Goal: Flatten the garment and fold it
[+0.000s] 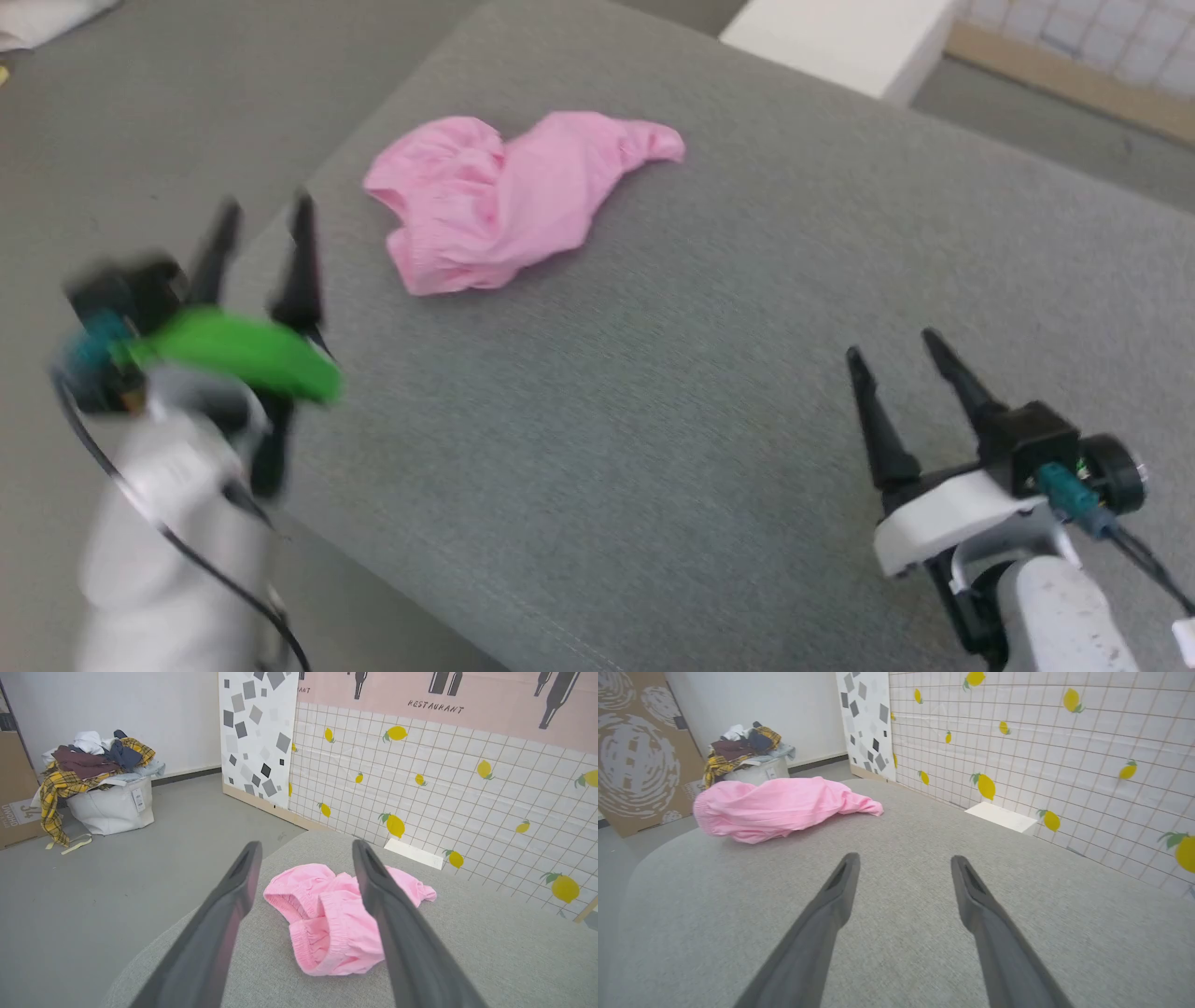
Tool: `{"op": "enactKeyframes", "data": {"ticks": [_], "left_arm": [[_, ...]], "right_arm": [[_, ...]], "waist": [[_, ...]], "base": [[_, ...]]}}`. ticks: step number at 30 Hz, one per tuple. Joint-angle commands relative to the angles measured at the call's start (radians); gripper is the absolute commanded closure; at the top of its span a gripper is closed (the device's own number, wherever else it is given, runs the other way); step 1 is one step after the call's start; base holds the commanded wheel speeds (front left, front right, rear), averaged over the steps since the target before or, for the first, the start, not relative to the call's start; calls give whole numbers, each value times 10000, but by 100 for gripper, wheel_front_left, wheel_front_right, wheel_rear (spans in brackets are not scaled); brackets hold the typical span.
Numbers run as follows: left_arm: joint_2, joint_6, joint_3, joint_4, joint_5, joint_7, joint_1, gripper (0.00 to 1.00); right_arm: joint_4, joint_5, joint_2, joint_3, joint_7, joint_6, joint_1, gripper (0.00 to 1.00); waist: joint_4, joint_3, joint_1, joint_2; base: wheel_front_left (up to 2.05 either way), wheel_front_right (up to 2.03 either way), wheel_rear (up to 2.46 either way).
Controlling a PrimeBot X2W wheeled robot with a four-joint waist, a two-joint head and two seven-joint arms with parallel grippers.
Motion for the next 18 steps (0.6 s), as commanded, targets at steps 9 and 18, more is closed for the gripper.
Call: {"op": "enactKeyframes", "data": {"ticks": [9, 18], "left_arm": [[2238, -113, -1256, 1902, -2280, 2969, -3135, 0], [3063, -115, -2391, 3659, -3168, 6148, -3902, 0]], "right_arm": [[-1167, -737, -16, -945, 570, -13, -89, 0], [-2124, -946, -16, -1653, 851, -13, 241, 0]], "waist": [[-2365, 2774, 0, 72], [-2827, 3640, 0, 72]], "base": [[0, 0, 0], [0, 0, 0]]}}
